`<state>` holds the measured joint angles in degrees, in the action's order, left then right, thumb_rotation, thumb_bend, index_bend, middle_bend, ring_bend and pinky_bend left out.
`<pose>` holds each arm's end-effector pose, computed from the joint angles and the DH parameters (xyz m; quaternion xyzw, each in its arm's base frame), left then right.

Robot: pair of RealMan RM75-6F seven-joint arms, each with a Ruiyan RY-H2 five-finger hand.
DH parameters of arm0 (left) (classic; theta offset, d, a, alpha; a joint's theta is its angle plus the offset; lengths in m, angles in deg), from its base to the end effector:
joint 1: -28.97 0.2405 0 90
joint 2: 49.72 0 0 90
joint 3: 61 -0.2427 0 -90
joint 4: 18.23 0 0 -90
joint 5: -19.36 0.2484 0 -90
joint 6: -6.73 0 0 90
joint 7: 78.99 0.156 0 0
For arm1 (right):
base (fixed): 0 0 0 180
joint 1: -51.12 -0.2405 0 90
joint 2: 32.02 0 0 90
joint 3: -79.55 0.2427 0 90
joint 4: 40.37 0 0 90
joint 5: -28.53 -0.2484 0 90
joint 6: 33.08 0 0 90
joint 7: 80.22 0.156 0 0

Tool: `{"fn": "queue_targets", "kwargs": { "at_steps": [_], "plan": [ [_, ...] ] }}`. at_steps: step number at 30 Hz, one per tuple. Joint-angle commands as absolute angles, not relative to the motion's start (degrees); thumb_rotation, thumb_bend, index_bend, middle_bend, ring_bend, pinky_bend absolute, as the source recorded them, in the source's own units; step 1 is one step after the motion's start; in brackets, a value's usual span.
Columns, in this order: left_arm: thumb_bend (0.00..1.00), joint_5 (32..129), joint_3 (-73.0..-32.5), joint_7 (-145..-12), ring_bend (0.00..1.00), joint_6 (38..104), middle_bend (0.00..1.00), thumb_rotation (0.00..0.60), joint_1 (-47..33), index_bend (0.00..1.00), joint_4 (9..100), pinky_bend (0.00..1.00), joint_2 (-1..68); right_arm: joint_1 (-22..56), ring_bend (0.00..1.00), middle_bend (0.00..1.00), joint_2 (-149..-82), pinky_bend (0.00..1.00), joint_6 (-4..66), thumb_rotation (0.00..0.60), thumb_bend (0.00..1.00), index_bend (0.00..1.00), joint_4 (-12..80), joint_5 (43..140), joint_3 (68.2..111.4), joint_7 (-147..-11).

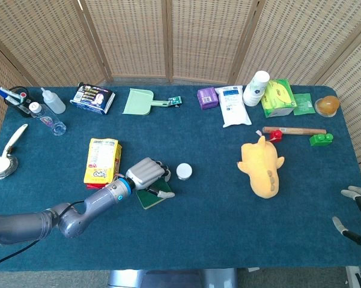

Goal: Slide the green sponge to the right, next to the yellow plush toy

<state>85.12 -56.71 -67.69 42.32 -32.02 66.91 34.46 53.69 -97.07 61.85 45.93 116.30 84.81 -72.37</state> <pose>-0.0718 0.3569 -0.0895 -0.8717 -0.3111 -0.2801 0.2550 -0.3392 -0.1611 0.1534 0.5292 -0.3629 0.4346 0.6319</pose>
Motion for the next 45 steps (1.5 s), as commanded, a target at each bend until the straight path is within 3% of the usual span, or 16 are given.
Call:
{"fn": "queue_targets", "kwargs": {
  "at_steps": [1,12,32,45],
  "plan": [
    [0.11,85.6,-56.8,-68.1,0.35,42.0,0.36,0.008,-32.0,0.38,67.3,0.39,34.3,53.7,0.13,0.28,-97.1,0.20,61.8,0.600,0.25,0.30,45.9,116.2,84.8,-72.3],
    [0.11,88.9,-57.7,-70.7,0.40,41.0,0.39,0.005,-31.4,0.40,71.2,0.45,32.3,53.6,0.14,0.29,-97.1,0.23,61.6,0.600,0.25,0.30,45.8,116.2,84.9,-71.8],
    [0.11,95.9,-58.0,-75.7,0.41,41.4,0.40,0.013,-30.7,0.40,76.0,0.46,30.5,53.8,0.14,0.29,-97.0,0.23,61.9,0.600,0.25,0.30,46.4,116.3,84.8,-71.9],
    [0.11,101.9,-57.8,-74.5,0.18,51.0,0.22,0.016,-27.4,0.26,73.1,0.30,31.2,53.4,0.14,0.29,-97.0,0.23,61.7,0.600,0.25,0.30,46.3,116.8,84.7,-72.1]
  ]
}}
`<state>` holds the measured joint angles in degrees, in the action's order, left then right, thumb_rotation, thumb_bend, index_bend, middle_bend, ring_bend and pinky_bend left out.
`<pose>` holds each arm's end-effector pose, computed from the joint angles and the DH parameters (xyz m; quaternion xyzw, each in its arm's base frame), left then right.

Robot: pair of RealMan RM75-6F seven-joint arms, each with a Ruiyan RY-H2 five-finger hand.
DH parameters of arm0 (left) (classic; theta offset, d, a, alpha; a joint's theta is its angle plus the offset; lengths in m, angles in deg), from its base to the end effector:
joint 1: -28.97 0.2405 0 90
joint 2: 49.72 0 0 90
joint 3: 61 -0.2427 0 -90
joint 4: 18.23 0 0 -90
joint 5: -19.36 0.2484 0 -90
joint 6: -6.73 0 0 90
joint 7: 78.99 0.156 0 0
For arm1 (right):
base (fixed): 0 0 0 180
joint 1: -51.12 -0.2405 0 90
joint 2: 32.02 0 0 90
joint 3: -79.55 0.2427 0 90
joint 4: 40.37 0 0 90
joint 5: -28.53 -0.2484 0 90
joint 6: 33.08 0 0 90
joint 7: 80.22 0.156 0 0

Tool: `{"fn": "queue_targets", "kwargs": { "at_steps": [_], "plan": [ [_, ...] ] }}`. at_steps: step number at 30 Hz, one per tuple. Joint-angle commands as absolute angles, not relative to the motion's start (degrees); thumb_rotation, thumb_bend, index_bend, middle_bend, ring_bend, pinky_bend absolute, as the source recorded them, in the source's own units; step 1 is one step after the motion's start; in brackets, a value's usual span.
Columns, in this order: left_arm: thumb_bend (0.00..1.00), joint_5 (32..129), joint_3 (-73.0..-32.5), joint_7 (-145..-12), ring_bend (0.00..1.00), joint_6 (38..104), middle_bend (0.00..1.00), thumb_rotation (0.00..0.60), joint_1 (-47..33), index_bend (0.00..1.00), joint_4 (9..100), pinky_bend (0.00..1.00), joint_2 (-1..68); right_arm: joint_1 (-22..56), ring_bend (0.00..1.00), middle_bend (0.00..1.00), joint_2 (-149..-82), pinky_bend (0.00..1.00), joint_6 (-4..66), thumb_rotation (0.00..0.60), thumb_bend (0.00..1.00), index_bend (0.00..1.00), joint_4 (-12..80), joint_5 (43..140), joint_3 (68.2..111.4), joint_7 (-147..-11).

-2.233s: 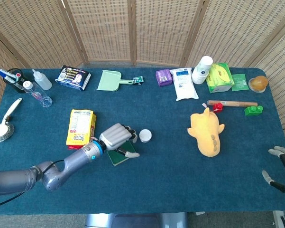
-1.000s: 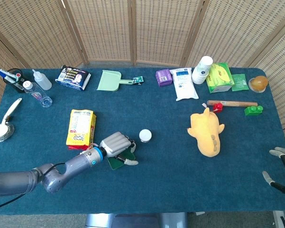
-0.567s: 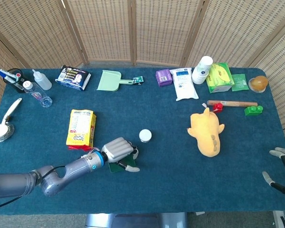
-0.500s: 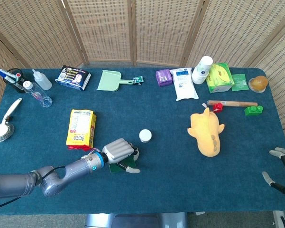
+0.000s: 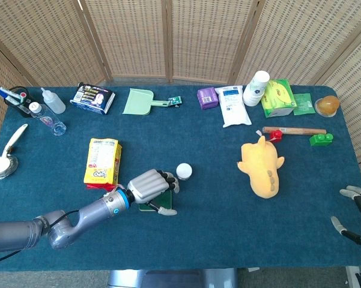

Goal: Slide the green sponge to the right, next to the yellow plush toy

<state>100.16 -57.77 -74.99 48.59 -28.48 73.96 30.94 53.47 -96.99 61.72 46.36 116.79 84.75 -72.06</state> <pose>-0.0578 0.3194 -0.0735 -0.8764 -0.2753 -0.3404 0.2004 -0.3362 -0.1624 0.1518 0.5311 -0.3649 0.4398 0.6256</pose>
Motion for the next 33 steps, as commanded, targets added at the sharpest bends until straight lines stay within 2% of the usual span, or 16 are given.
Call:
{"fn": "queue_targets", "kwargs": {
  "at_steps": [1,5,8,10,13,16,18,26,33],
  "plan": [
    [0.11,102.7,-57.9,-74.5,0.15,52.2,0.20,0.017,-26.9,0.24,72.7,0.28,31.3,53.4,0.14,0.29,-97.0,0.23,61.6,0.600,0.25,0.30,46.4,116.9,84.7,-72.1],
    [0.11,104.2,-58.0,-74.4,0.08,54.5,0.13,0.062,-26.0,0.17,71.7,0.22,31.2,53.2,0.14,0.29,-97.1,0.23,61.5,0.600,0.25,0.30,46.4,117.1,84.7,-72.3],
    [0.11,105.7,-58.0,-74.2,0.02,56.7,0.05,0.144,-25.3,0.12,70.6,0.18,31.1,53.0,0.14,0.29,-97.2,0.23,61.3,0.600,0.25,0.30,46.4,117.2,84.7,-72.4],
    [0.11,107.0,-58.2,-73.4,0.00,57.9,0.01,0.237,-25.0,0.07,69.6,0.13,31.2,53.0,0.14,0.29,-97.2,0.23,61.3,0.600,0.25,0.30,46.4,117.1,84.7,-72.5],
    [0.11,109.3,-58.3,-71.3,0.00,60.3,0.00,0.359,-24.6,0.02,67.4,0.07,31.2,52.8,0.14,0.29,-97.3,0.23,61.3,0.600,0.25,0.30,46.6,117.3,84.8,-72.9],
    [0.11,110.2,-58.4,-71.3,0.00,61.0,0.00,0.447,-24.5,0.00,66.8,0.04,31.3,52.7,0.14,0.29,-97.3,0.23,61.2,0.600,0.25,0.30,46.9,117.3,84.8,-73.1],
    [0.11,111.0,-58.6,-70.9,0.00,61.5,0.00,0.477,-24.4,0.00,66.2,0.03,31.4,52.7,0.14,0.29,-97.3,0.23,61.2,0.600,0.25,0.30,47.0,117.3,84.7,-73.3],
    [0.11,116.5,-60.8,-73.2,0.00,64.4,0.00,0.485,-24.1,0.00,63.2,0.00,31.1,52.7,0.14,0.29,-97.1,0.23,61.4,0.600,0.25,0.30,47.9,117.3,84.8,-74.1],
    [0.11,123.5,-64.5,-77.2,0.00,68.1,0.00,0.486,-24.0,0.00,60.0,0.00,29.8,52.4,0.14,0.29,-97.1,0.23,61.0,0.600,0.25,0.30,48.9,117.6,84.7,-75.3]
  ]
}}
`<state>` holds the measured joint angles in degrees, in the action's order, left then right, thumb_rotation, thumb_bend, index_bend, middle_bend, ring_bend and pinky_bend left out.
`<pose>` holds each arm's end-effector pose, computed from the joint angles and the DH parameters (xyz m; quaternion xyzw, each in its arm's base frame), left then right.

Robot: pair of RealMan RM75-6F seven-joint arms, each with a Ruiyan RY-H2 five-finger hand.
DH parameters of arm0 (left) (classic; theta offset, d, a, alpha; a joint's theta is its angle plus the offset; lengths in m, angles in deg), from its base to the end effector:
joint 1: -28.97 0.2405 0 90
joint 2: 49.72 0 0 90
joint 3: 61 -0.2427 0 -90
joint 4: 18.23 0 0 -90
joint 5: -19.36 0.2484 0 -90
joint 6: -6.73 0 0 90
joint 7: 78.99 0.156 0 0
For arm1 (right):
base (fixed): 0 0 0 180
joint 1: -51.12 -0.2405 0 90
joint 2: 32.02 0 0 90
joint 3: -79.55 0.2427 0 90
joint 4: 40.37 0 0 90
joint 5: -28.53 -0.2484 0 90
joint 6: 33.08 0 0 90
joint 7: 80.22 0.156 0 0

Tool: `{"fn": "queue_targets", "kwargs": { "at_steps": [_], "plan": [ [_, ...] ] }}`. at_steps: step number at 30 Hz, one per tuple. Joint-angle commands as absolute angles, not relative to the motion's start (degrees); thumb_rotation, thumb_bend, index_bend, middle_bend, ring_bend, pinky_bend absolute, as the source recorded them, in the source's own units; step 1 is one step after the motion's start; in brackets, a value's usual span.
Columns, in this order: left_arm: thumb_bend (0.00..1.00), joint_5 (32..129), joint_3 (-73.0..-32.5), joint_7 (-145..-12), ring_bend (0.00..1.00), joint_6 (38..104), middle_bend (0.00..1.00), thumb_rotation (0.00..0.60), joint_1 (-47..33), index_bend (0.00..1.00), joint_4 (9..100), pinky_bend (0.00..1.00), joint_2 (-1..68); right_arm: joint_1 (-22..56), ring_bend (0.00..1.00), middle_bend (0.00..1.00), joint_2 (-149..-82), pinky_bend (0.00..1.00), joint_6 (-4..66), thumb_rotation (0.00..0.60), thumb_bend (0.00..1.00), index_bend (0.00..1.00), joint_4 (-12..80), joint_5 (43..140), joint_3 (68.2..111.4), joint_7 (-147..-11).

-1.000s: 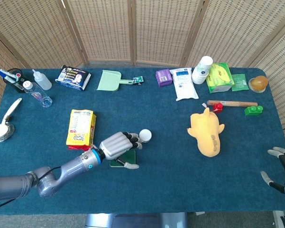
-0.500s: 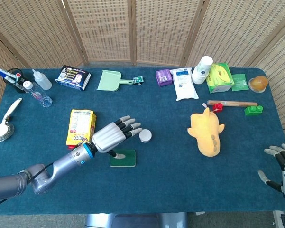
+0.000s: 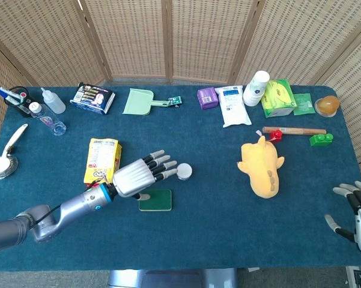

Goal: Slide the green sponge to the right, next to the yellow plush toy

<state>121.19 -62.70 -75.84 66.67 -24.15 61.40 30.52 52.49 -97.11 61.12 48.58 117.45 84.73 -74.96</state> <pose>-0.0979 0.3344 -0.0382 -0.8780 -0.0843 -0.3992 0.2503 -0.3243 -0.1686 0.1446 0.5407 -0.3604 0.4401 0.6197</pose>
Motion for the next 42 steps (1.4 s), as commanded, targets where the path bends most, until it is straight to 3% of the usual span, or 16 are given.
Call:
{"fn": "queue_targets", "kwargs": {
  "at_steps": [1,11,18,42],
  "plan": [
    [0.11,124.0,-64.9,-77.4,0.00,68.3,0.00,0.488,-23.9,0.00,59.7,0.00,29.6,52.3,0.14,0.29,-97.1,0.23,60.9,0.600,0.25,0.30,49.1,117.6,84.7,-75.4],
    [0.11,126.8,-68.0,-79.2,0.00,70.8,0.00,0.488,-22.1,0.00,57.2,0.00,29.0,51.9,0.14,0.29,-96.8,0.23,60.5,0.600,0.25,0.29,50.9,118.1,84.4,-77.1],
    [0.11,130.5,-68.7,-78.6,0.00,75.7,0.00,0.485,-20.9,0.00,50.1,0.00,32.0,51.7,0.14,0.29,-97.1,0.23,60.4,0.600,0.25,0.29,52.1,118.4,84.3,-78.7],
    [0.11,133.3,-70.8,-79.4,0.00,78.5,0.00,0.485,-20.2,0.00,41.2,0.00,37.1,51.6,0.15,0.29,-97.0,0.24,60.2,0.600,0.25,0.29,52.7,117.8,84.4,-79.2]
  ]
}}
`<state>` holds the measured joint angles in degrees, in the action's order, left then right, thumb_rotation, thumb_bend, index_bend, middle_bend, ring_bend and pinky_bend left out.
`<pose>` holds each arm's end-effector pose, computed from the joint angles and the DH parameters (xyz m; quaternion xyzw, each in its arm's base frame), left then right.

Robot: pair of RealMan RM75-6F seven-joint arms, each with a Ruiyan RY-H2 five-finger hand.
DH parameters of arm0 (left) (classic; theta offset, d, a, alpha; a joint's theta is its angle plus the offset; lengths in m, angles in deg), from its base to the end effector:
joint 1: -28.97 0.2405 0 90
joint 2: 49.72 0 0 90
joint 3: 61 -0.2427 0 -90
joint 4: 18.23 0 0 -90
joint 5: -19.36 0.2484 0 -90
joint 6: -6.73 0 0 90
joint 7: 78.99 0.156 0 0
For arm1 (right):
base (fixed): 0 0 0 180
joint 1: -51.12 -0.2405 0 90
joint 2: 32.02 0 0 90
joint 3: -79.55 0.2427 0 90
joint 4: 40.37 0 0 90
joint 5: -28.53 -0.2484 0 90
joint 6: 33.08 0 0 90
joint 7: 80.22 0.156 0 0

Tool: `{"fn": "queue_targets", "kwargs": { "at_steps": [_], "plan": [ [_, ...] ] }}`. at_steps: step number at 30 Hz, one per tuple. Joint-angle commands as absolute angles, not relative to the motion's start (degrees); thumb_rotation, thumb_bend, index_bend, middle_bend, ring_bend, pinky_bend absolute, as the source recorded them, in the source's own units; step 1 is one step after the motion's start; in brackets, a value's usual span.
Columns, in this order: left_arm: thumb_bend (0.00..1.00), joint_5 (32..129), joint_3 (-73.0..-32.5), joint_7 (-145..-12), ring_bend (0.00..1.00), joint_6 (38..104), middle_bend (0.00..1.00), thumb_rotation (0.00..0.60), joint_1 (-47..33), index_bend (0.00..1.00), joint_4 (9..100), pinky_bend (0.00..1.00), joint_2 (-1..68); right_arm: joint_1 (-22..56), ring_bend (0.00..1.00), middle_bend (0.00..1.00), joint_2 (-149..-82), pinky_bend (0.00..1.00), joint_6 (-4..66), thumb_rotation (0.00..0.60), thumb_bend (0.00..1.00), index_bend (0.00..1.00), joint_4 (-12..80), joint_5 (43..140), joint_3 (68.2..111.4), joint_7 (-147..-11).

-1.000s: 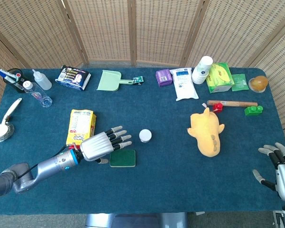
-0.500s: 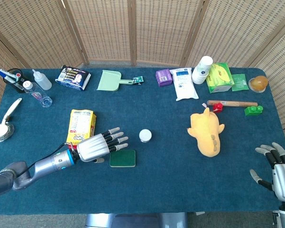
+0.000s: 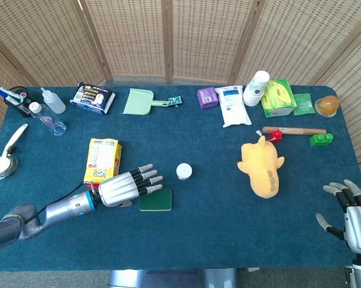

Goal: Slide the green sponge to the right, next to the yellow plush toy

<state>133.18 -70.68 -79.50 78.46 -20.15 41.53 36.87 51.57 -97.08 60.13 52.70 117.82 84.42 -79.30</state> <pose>-0.1700 0.3268 -0.0444 -0.8979 0.0141 -0.3741 0.2317 -0.3066 -0.1731 0.1339 0.5498 -0.3621 0.4374 0.6126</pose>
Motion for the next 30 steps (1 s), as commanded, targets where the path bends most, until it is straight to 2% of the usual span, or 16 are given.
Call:
{"fn": "queue_targets", "kwargs": {
  "at_steps": [1,30],
  "plan": [
    [0.11,133.3,-70.8,-79.5,0.00,78.5,0.00,0.486,-20.2,0.00,41.1,0.00,37.3,51.7,0.15,0.29,-97.0,0.24,60.2,0.600,0.25,0.29,52.7,117.8,84.4,-79.2],
    [0.11,133.5,-70.7,-76.4,0.00,79.2,0.00,0.492,-21.3,0.00,36.8,0.00,40.5,52.5,0.15,0.28,-97.0,0.24,61.6,0.600,0.25,0.28,51.3,118.0,84.3,-76.6]
  ]
}}
